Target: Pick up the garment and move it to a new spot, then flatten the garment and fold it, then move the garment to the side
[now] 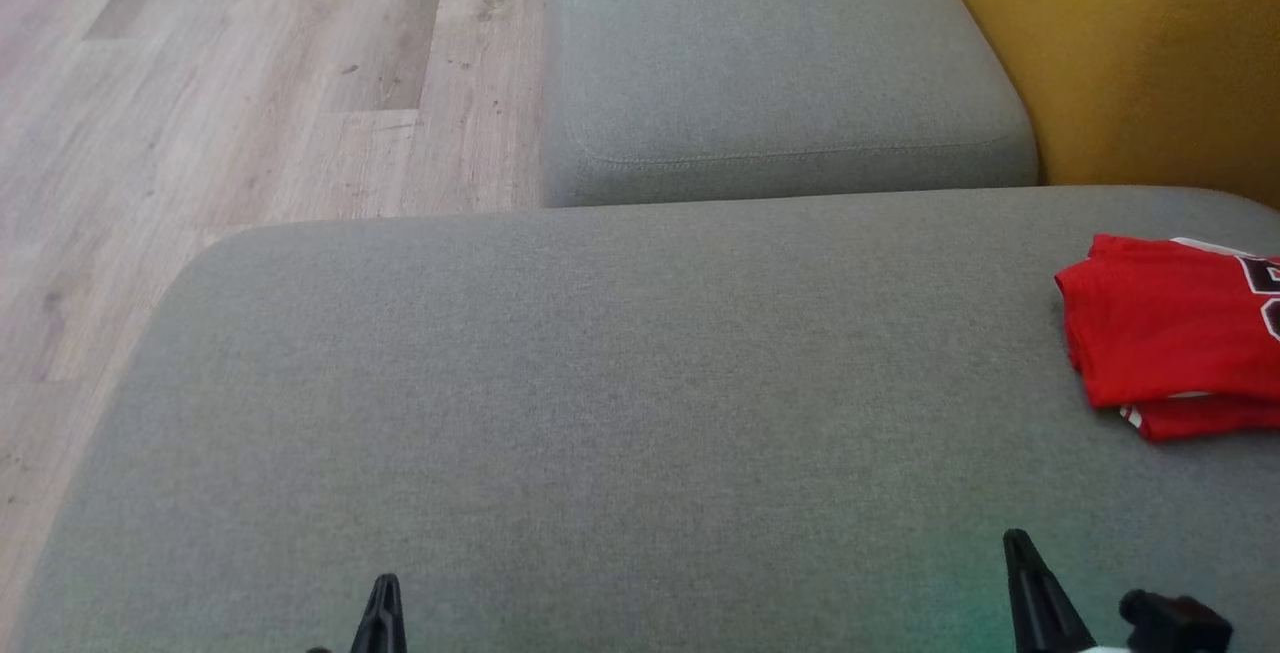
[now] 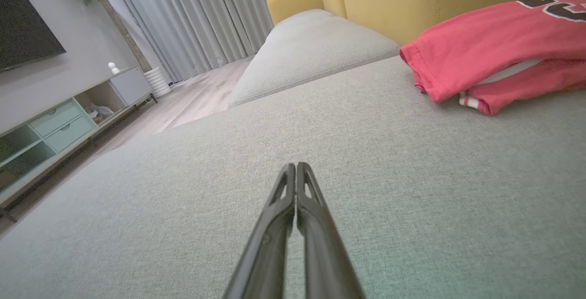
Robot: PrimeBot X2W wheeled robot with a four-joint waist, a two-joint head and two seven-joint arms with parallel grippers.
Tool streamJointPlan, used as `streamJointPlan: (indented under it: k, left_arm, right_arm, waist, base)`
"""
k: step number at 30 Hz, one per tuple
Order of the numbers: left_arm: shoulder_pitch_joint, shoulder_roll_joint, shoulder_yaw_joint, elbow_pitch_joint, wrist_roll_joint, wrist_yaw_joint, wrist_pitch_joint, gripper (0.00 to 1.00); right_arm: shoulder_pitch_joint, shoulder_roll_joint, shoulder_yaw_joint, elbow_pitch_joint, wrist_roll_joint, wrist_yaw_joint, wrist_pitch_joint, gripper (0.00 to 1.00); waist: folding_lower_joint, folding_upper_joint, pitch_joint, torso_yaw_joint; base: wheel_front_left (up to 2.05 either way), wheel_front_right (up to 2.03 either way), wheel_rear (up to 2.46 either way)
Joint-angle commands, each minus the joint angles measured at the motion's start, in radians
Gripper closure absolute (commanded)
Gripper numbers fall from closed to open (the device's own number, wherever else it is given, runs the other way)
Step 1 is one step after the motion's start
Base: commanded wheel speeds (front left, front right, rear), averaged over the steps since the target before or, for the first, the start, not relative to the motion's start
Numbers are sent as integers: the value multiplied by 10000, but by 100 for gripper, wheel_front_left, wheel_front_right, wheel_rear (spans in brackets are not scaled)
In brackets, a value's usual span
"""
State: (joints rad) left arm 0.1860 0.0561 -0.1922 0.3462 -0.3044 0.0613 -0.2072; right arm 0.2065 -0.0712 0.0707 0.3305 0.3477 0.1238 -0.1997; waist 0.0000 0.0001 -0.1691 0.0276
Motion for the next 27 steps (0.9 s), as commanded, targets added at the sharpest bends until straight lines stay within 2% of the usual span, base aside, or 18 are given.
streamJointPlan:
  k: [1,27]
  left_arm:
    - [-554,-9,209,-375,-366,-74,81,100]
    - [-1113,-20,876,-528,-3353,-508,813,100]
  right_arm:
    - [-571,22,-96,-367,372,11,87,100]
    - [-1176,66,-506,-484,3254,24,802,100]
  waist:
    - [0,-1,34,-6]
    - [0,-1,431,-70]
  base:
    - [0,0,0]
    - [0,0,0]
